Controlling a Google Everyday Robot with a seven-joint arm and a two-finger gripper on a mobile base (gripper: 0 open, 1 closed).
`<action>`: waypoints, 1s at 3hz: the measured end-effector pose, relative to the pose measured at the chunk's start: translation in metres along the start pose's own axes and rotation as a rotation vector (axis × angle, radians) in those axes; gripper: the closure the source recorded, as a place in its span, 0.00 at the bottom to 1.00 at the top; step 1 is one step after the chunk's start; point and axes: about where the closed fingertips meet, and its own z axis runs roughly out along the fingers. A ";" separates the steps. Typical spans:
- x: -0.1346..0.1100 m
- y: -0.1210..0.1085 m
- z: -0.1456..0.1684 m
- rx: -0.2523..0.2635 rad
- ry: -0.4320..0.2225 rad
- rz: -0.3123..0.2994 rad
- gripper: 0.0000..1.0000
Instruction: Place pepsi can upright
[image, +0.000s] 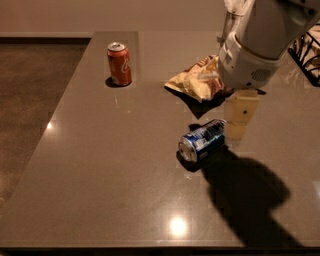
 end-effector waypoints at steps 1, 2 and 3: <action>0.007 0.008 0.017 -0.055 0.040 -0.143 0.00; 0.022 0.020 0.028 -0.077 0.092 -0.261 0.00; 0.028 0.031 0.047 -0.088 0.113 -0.360 0.00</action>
Offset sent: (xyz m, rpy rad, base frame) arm -0.0262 -0.0367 -0.0585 -0.2313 0.0049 0.3972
